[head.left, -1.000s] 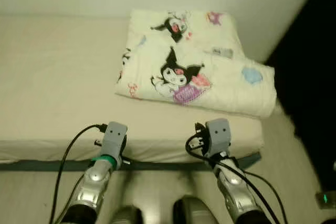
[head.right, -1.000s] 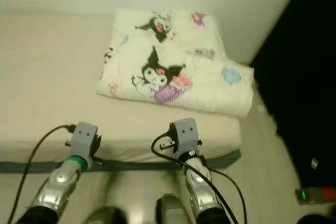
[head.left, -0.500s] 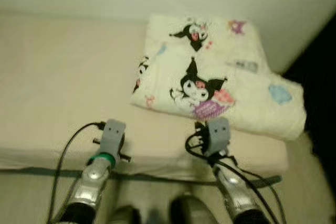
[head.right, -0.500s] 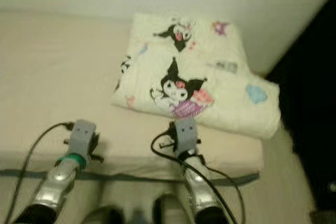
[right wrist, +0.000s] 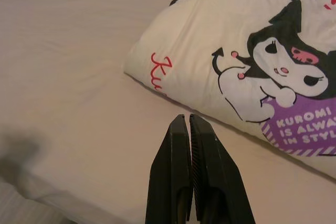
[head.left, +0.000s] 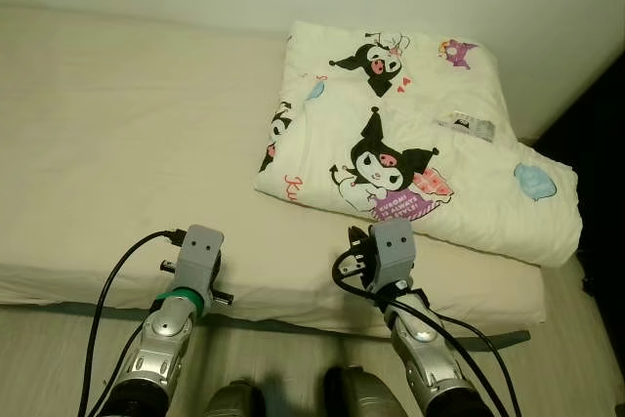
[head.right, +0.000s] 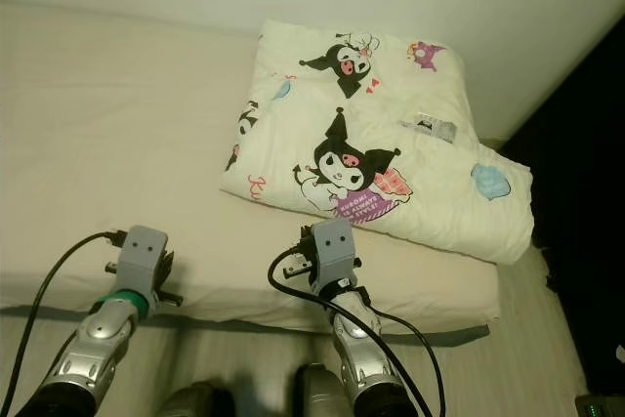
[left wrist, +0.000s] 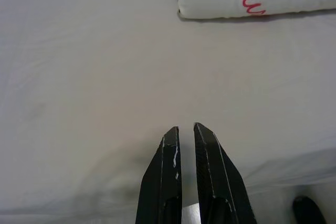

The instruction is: Clean up the room

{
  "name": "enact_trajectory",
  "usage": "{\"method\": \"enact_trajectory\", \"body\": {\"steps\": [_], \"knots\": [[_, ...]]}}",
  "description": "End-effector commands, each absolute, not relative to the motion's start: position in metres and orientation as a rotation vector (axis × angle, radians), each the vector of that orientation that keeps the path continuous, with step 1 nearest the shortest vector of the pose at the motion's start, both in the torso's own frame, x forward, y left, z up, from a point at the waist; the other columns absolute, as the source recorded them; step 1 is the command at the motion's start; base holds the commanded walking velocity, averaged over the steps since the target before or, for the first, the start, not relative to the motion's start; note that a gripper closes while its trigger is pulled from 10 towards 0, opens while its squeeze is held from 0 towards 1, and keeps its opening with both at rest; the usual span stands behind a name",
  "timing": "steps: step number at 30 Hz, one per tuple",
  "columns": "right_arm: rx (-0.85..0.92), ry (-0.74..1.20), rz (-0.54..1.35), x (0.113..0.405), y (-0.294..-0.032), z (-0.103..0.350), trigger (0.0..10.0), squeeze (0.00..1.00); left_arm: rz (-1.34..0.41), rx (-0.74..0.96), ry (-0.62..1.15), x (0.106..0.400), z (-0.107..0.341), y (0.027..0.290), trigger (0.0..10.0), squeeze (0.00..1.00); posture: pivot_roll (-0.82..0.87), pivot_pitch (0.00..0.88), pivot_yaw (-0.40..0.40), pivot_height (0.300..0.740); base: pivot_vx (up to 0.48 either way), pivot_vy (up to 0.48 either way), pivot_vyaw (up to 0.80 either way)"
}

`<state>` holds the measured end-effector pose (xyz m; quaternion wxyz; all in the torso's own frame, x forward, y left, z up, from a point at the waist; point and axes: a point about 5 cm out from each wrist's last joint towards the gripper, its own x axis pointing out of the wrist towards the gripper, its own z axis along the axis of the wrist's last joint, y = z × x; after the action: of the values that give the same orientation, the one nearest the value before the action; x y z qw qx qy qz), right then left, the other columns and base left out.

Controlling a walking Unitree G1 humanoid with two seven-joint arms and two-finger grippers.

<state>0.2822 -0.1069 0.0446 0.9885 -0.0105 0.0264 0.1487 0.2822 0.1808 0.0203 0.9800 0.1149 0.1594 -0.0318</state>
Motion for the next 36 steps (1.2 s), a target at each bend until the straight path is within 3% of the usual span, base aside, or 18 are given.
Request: {"method": "enact_trajectory", "body": {"steps": [1, 18, 22, 31, 36], "knots": [[-0.014, 0.09, 0.283, 0.276, -0.11, 0.035, 10.0, 0.0, -0.069, 0.227, 0.363, 0.275, 0.011, 0.18, 10.0, 0.0, -0.08, 0.087, 0.023, 0.635, 0.0, 0.0, 0.0], [0.002, 0.06, 0.18, 0.287, -0.121, 0.046, 10.0, 0.0, -0.069, 0.23, 0.364, 0.275, 0.011, 0.181, 10.0, 0.0, -0.08, 0.088, 0.025, 0.575, 0.0, 0.0, 0.0], [-0.013, 0.02, 0.067, 0.305, -0.137, 0.062, 10.0, 0.0, -0.068, 0.233, 0.365, 0.275, 0.011, 0.181, 10.0, 0.0, -0.08, 0.088, 0.025, 0.565, 0.0, 0.0, 0.0], [-0.158, -0.293, -0.138, 0.349, -0.19, 0.156, 10.0, 0.0, -0.056, 0.237, 0.361, 0.276, 0.014, 0.187, 10.0, 0.0, -0.07, 0.094, 0.03, 0.565, 0.0, 0.0, 0.0], [-0.124, -0.243, -0.198, 0.366, -0.211, 0.17, 10.0, 0.0, -0.043, 0.242, 0.357, 0.277, 0.016, 0.193, 10.0, 0.0, -0.06, 0.109, 0.043, 0.565, 0.0, 0.0, 0.0]]}}
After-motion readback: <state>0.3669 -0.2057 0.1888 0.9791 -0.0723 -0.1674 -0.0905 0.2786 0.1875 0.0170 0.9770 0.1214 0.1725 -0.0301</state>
